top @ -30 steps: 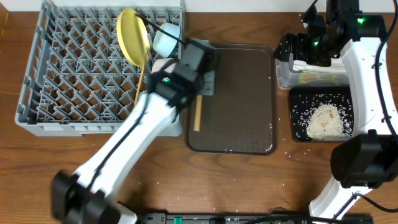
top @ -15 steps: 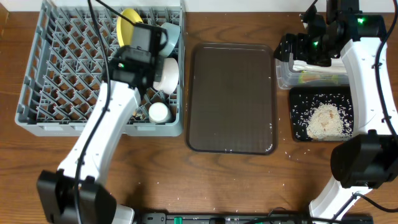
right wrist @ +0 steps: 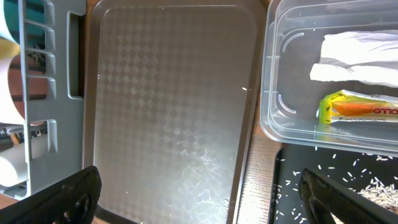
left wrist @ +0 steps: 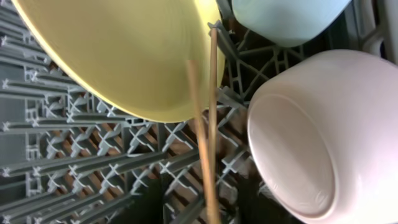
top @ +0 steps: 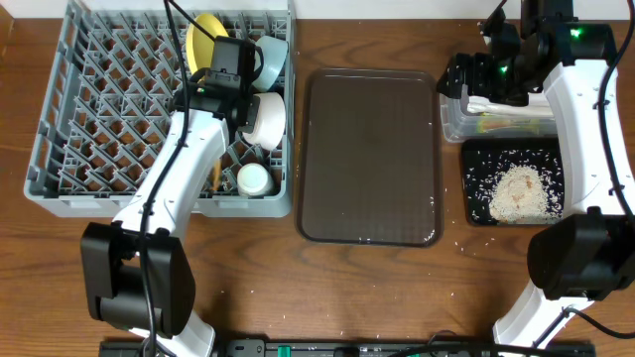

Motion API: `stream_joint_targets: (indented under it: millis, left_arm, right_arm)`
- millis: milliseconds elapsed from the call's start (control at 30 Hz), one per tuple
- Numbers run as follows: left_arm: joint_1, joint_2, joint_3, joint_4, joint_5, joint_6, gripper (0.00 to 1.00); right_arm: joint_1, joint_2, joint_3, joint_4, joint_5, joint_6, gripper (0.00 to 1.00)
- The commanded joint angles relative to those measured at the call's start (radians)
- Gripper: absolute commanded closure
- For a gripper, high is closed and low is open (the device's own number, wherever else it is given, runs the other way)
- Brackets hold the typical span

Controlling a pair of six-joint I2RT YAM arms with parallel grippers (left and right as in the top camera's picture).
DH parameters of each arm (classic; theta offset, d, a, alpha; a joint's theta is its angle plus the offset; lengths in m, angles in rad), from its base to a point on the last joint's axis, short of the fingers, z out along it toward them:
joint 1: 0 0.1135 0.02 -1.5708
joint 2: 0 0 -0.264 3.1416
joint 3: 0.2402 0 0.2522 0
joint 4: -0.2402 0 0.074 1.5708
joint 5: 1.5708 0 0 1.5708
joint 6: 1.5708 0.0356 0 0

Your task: Sort waste into correct bins and load items into the dishwasher

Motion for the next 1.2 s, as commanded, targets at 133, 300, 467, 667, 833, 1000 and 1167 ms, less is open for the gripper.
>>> stream_joint_targets:
  millis: [133, 300, 467, 667, 833, 1000, 1167]
  left_arm:
    - [0.014, 0.002, -0.003, 0.006, -0.003, -0.102, 0.47]
    - [0.024, -0.044, 0.011, -0.016, -0.002, -0.200, 0.46]
    - [0.024, -0.176, 0.025, -0.097, 0.002, -0.278, 0.45]
    - [0.024, -0.366, 0.025, -0.199, 0.043, -0.373, 0.45]
    - [0.024, -0.443, 0.025, -0.256, 0.082, -0.377, 0.45]
    - [0.024, -0.444, 0.024, -0.300, 0.082, -0.377, 0.45]
    - [0.024, -0.425, 0.024, -0.304, 0.081, -0.377, 0.45]
  right_arm:
    - [0.021, -0.004, 0.000, 0.000, -0.003, 0.002, 0.01]
    - [0.021, -0.004, 0.000, 0.000, -0.003, 0.002, 0.01]
    - [0.021, -0.004, 0.000, 0.000, -0.003, 0.002, 0.01]
    - [0.021, -0.004, 0.000, 0.000, -0.003, 0.002, 0.01]
    - [0.021, -0.004, 0.000, 0.000, -0.003, 0.002, 0.01]
    - [0.021, -0.004, 0.000, 0.000, -0.003, 0.002, 0.01]
    - [0.021, -0.004, 0.000, 0.000, -0.003, 0.002, 0.01]
